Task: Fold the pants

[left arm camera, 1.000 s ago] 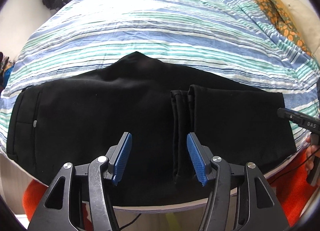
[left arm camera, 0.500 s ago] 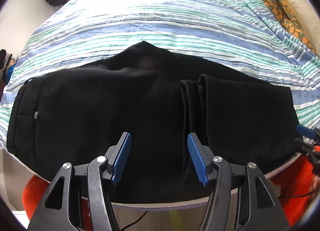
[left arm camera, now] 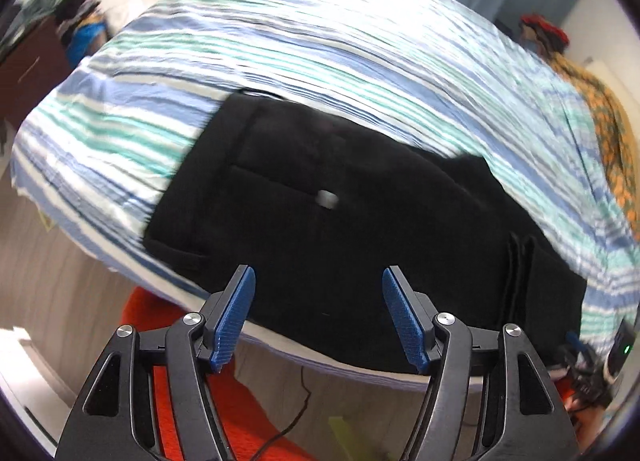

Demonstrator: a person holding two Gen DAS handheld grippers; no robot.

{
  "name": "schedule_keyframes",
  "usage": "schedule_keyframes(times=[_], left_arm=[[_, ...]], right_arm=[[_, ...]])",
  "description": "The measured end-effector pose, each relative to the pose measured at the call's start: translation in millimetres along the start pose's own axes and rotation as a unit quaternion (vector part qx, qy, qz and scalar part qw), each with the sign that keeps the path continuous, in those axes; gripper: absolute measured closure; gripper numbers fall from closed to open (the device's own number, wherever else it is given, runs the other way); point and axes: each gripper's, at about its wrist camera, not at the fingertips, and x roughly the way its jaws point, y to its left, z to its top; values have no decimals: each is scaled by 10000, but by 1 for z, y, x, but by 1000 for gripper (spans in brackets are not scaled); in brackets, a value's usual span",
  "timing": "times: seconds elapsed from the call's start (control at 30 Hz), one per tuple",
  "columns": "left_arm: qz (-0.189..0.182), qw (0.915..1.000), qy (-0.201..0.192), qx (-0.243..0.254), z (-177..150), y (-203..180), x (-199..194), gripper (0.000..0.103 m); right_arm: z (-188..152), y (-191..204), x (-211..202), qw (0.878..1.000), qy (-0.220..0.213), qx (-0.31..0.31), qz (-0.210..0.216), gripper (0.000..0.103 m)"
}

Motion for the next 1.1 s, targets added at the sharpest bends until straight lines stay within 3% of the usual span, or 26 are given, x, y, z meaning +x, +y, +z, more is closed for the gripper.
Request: schedule_keyframes(times=[0.1, 0.2, 0.3, 0.33, 0.37, 0.5, 0.6, 0.67, 0.8, 0.87, 1.1], left_arm=[[221, 9976, 200, -629, 16, 54, 1, 35], [435, 9955, 392, -742, 20, 75, 13, 36], [297, 9957, 506, -713, 21, 77, 28, 38], [211, 9961, 510, -682, 23, 76, 33, 46], [100, 9965, 473, -689, 23, 75, 33, 64], [127, 9990, 83, -416, 38, 64, 23, 75], [91, 9996, 2, -254, 43, 64, 26, 85], [99, 9992, 44, -379, 45, 75, 35, 82], [145, 9969, -43, -769, 39, 94, 39, 54], [91, 9955, -163, -931, 31, 97, 31, 48], [-620, 9884, -124, -1381, 1, 108, 40, 48]], right_arm=[[0, -2, -1, 10000, -16, 33, 24, 3], [-1, -4, -2, 9999, -39, 122, 76, 3], [1, -4, -1, 9998, -54, 156, 90, 3], [0, -3, -1, 9999, -53, 144, 80, 3], [0, -3, -1, 9999, -51, 129, 70, 3], [-2, -2, -3, 9999, -59, 82, 53, 3], [-1, 2, -2, 10000, -44, 29, 15, 3], [-2, 3, -2, 10000, -39, 21, 9, 2], [-3, 3, -3, 10000, -49, 45, 37, 1], [-3, 1, -3, 9999, -61, 77, 84, 1], [-2, 0, -1, 9999, -64, 70, 83, 0]])
